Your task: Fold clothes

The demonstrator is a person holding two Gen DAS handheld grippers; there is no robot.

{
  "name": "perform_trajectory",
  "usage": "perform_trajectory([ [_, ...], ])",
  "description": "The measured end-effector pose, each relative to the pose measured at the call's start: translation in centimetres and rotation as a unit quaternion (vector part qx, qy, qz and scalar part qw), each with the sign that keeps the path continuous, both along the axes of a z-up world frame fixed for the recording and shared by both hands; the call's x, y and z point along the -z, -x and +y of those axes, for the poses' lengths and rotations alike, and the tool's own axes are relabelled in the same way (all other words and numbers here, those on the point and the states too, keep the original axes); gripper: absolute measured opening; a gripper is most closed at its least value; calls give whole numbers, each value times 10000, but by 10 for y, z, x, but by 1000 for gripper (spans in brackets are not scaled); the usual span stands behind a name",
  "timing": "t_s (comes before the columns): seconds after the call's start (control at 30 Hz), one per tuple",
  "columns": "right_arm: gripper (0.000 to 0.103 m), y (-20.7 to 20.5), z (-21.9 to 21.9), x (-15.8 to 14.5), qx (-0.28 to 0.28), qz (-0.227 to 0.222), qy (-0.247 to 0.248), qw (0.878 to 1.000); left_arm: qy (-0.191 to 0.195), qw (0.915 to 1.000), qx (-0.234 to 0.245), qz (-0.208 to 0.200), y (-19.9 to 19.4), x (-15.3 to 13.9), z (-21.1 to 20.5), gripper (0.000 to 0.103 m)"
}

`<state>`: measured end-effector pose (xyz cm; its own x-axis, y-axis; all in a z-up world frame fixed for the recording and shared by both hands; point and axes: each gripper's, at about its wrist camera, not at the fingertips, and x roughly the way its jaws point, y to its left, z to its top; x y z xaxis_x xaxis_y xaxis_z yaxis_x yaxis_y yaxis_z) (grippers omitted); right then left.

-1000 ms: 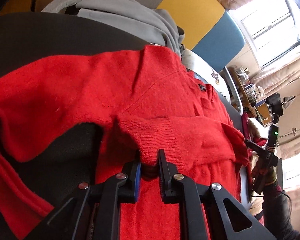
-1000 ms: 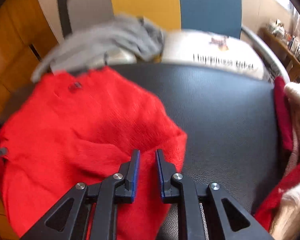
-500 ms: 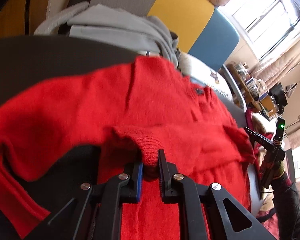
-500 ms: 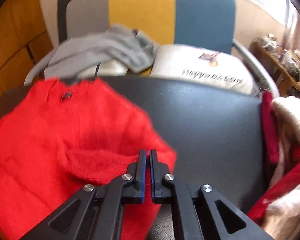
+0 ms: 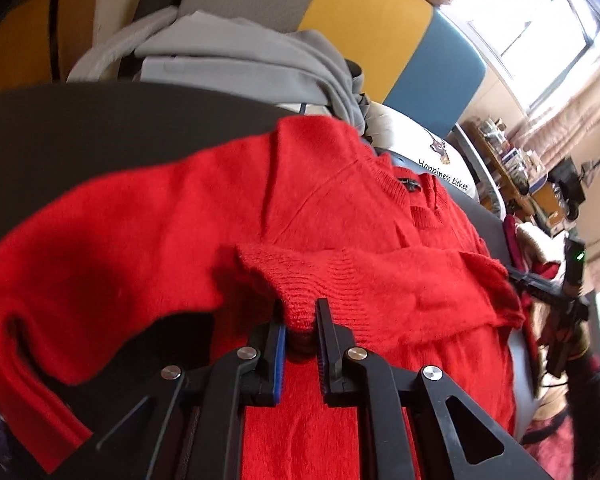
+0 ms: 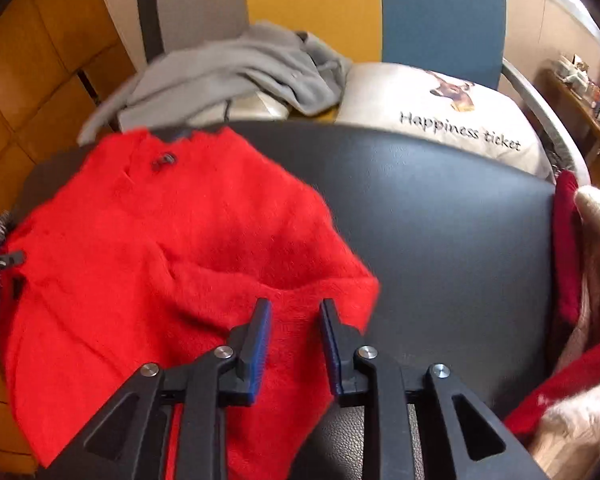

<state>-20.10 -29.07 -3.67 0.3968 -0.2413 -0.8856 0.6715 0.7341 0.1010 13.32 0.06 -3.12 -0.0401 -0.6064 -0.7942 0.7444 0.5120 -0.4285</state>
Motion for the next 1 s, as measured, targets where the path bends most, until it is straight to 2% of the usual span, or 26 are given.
perform_trajectory([
  [0.1, 25, -4, -8, 14, 262, -66, -278, 9992, -26, 10000, -5, 24, 1, 2, 1, 13],
  [0.17, 25, -6, -11, 13, 374, -167, -357, 9985, -38, 10000, 59, -67, 3, -1, 0, 13],
  [0.27, 25, -9, -5, 6, 337, -58, -307, 9989, 6, 9998, 181, -55, 2, -7, 2, 15],
  [0.3, 25, -9, -2, 3, 289, -78, -242, 9993, 32, 9997, 238, -79, 1, -10, 4, 21],
  [0.33, 25, -10, 1, 0, 206, -112, -204, 9995, 23, 9996, 269, -108, 0, -12, 6, 38],
  [0.37, 25, -12, 4, -2, 124, -123, -168, 9997, 10, 9995, 297, -136, -1, -13, 8, 47],
  [0.4, 25, -13, 7, -1, 54, -70, -149, 9999, 47, 9995, 268, -136, -4, -14, 11, 63],
  [0.5, 25, -19, 10, 7, -61, 127, -184, 9997, 196, 9997, 114, 53, -19, -14, 13, 66],
  [0.57, 25, -19, 9, 8, -40, 94, -203, 9997, 226, 9994, 73, 244, -28, -11, 6, 71],
  [0.67, 26, -21, 10, 10, -29, 104, -206, 9997, -98, 9998, 149, -120, -28, -5, -16, 71],
  [0.7, 26, -22, 11, 9, -81, 150, -183, 9997, -191, 9989, 316, -282, -24, -4, -22, 70],
  [0.77, 26, -21, 14, 5, -241, 242, -159, 9993, -368, 9950, 696, -617, -14, 0, -32, 70],
  [0.83, 26, -16, 16, -1, -345, 149, -184, 9991, -544, 9882, 1075, -951, -4, 3, -42, 71],
  [1.0, 26, -16, 24, 1, -683, 268, -269, 9969, -974, 9619, 1924, -1679, 18, 13, -63, 74],
])
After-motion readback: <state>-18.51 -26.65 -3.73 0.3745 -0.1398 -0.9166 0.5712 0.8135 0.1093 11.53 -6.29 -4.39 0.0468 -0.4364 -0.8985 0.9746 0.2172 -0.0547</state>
